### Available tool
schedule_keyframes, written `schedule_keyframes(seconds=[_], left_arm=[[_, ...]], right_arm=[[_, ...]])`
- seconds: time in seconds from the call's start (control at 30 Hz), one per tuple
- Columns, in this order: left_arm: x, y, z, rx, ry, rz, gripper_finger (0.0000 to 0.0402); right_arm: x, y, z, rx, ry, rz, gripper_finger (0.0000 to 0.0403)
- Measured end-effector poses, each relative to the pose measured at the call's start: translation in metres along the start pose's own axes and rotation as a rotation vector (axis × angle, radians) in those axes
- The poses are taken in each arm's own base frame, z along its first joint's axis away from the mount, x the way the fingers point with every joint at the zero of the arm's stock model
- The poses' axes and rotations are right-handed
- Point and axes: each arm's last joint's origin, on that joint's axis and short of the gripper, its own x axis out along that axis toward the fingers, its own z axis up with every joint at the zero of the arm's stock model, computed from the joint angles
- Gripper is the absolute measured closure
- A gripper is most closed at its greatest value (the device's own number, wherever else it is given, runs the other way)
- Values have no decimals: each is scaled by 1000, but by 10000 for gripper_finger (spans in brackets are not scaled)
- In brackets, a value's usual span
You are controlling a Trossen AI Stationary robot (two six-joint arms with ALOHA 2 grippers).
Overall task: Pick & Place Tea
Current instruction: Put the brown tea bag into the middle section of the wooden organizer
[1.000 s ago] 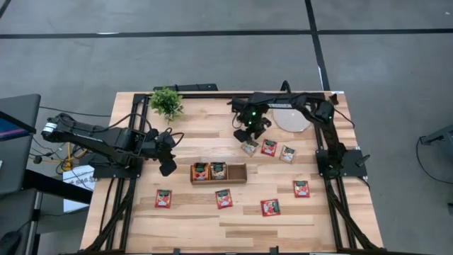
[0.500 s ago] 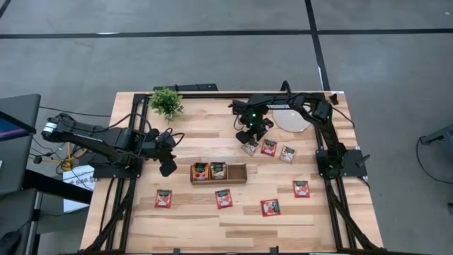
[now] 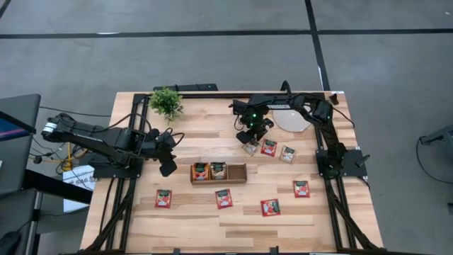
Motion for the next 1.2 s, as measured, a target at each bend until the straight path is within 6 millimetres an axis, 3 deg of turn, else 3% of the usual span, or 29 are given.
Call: schedule_keyframes(seconds=[0.47,0.77,1.2], left_arm=[[0,0,0,0,0,0,264],[0,-1,1,-4,-10,-8,264],[0,-2,3,-13,-31,-24,264]], right_arm=[[1,6,-3,-58,-10,-63,342],[-12,28,0,-156,-65,-63,396],[-29,50,-7,-249,-103,-152,402]])
